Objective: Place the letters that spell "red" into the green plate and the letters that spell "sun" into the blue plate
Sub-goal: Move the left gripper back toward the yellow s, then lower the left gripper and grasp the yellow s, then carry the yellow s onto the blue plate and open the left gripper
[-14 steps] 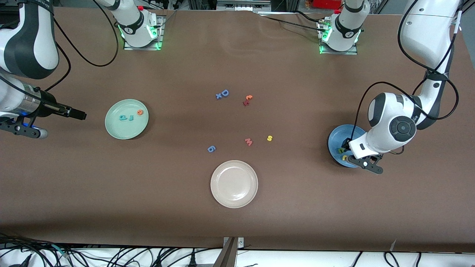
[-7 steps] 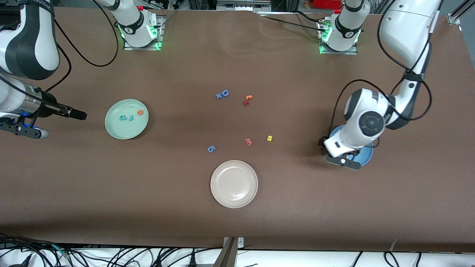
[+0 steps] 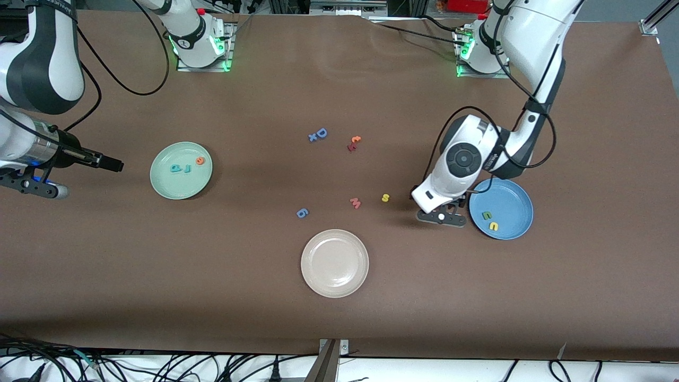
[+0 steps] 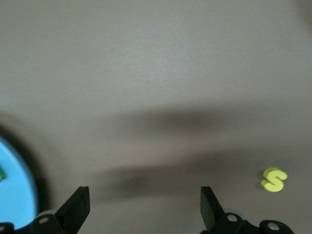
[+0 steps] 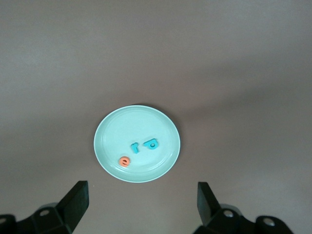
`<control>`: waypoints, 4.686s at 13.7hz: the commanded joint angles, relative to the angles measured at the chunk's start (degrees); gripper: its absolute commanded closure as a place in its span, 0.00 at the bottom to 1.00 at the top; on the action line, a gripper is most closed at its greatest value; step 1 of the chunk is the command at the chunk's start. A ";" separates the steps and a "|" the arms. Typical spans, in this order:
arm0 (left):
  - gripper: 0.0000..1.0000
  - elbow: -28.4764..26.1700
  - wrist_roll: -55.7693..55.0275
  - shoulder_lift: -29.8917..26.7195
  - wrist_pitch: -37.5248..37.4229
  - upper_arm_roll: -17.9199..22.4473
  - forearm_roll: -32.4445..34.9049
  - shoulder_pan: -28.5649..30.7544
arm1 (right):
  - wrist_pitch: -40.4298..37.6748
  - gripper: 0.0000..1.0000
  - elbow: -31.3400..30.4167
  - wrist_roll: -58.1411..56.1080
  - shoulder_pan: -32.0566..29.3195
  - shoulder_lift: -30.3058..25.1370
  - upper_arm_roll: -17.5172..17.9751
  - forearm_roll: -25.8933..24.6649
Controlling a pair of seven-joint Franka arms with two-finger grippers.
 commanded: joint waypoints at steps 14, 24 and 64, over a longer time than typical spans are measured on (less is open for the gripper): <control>0.00 3.03 -10.71 6.79 10.63 0.30 -3.21 -9.51 | 0.50 0.02 0.62 -0.66 -6.12 -0.43 4.58 -0.53; 0.11 2.85 -10.71 7.93 11.60 0.39 -2.68 -10.47 | 0.59 0.01 0.62 -0.31 -25.76 -1.40 25.36 -1.33; 0.80 9.71 17.66 -0.59 -14.50 1.00 -2.59 8.84 | 0.06 0.01 0.18 0.22 -25.76 -1.75 25.27 -1.33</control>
